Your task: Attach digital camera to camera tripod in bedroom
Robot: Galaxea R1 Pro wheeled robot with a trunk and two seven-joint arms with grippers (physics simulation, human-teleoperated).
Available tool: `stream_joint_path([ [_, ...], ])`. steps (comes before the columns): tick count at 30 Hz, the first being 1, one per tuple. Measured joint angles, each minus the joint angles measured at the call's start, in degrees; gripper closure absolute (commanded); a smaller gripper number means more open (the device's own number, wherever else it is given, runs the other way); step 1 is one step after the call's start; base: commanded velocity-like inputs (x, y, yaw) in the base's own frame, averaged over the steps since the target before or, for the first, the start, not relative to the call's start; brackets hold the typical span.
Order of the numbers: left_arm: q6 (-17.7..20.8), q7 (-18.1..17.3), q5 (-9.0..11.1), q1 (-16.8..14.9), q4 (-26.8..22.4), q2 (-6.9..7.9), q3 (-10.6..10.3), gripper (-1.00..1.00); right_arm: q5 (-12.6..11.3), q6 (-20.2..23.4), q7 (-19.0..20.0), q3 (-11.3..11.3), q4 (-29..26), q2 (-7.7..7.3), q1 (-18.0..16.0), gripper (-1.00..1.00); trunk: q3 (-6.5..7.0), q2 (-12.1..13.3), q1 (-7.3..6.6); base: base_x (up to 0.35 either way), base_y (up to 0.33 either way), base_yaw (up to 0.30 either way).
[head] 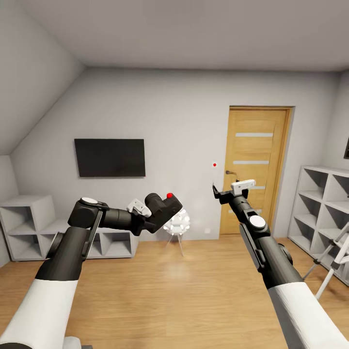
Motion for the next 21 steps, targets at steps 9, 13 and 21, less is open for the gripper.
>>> stream_joint_path([
  [9, -0.1, 0.0, 0.0, 0.0, 0.0, 0.03, -0.1, 1.0, 0.1, 0.4, -2.5, -0.2, 12.0, -0.46, 1.0, -1.0, -0.01, 0.0, 0.0, 0.0, 0.0, 0.0],
  [13, -0.1, -0.1, 0.0, 0.0, 0.0, 0.09, -0.3, 1.0, 0.1, 0.4, -2.8, -0.5, 24.0, -1.0, 1.6, -1.0, -0.01, 0.0, 0.01, 0.0, 0.0, 0.0],
  [21, -0.1, -0.3, 0.0, 0.0, 0.0, 0.15, -0.3, 1.0, -0.2, -5.8, -2.6, -2.5, 60.7, -5.56, 2.1, -1.0, -0.01, 0.0, 0.0, 0.0, 0.0, 0.0],
])
